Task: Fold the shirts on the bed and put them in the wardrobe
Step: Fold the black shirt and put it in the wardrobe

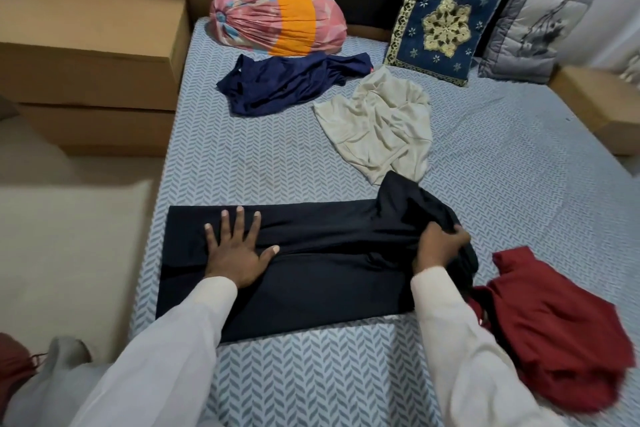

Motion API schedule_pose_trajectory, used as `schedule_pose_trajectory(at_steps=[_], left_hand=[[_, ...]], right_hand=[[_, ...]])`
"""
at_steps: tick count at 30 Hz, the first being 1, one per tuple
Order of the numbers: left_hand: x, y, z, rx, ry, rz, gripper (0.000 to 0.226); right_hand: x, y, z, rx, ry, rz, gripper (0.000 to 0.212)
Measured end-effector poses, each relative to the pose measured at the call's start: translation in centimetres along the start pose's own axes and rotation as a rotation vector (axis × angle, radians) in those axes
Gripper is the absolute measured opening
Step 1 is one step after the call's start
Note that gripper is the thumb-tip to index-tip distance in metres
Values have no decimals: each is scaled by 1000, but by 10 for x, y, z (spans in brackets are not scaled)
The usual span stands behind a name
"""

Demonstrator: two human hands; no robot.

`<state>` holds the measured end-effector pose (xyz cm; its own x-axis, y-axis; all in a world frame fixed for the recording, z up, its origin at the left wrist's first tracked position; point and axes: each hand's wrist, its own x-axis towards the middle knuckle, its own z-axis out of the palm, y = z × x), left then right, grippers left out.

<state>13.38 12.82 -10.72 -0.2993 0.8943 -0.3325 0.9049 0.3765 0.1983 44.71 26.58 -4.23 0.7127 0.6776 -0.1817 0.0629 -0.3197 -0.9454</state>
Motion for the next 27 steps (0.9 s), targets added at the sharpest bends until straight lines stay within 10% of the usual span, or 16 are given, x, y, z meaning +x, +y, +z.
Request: schedule_pose_trajectory(at_steps=[8, 12, 21, 27], left_hand=[[3, 0, -2, 20, -83, -10, 88], [4, 3, -6, 30, -138, -19, 88], [7, 7, -15, 55, -251, -43, 89], [6, 7, -17, 68, -276, -51, 88]], right_hand=[[15, 20, -47, -129, 173, -265, 63], [43, -11, -5, -410, -189, -390, 42], [93, -22, 64, -571, -672, 26, 66], [96, -41, 59, -271, -623, 102, 25]])
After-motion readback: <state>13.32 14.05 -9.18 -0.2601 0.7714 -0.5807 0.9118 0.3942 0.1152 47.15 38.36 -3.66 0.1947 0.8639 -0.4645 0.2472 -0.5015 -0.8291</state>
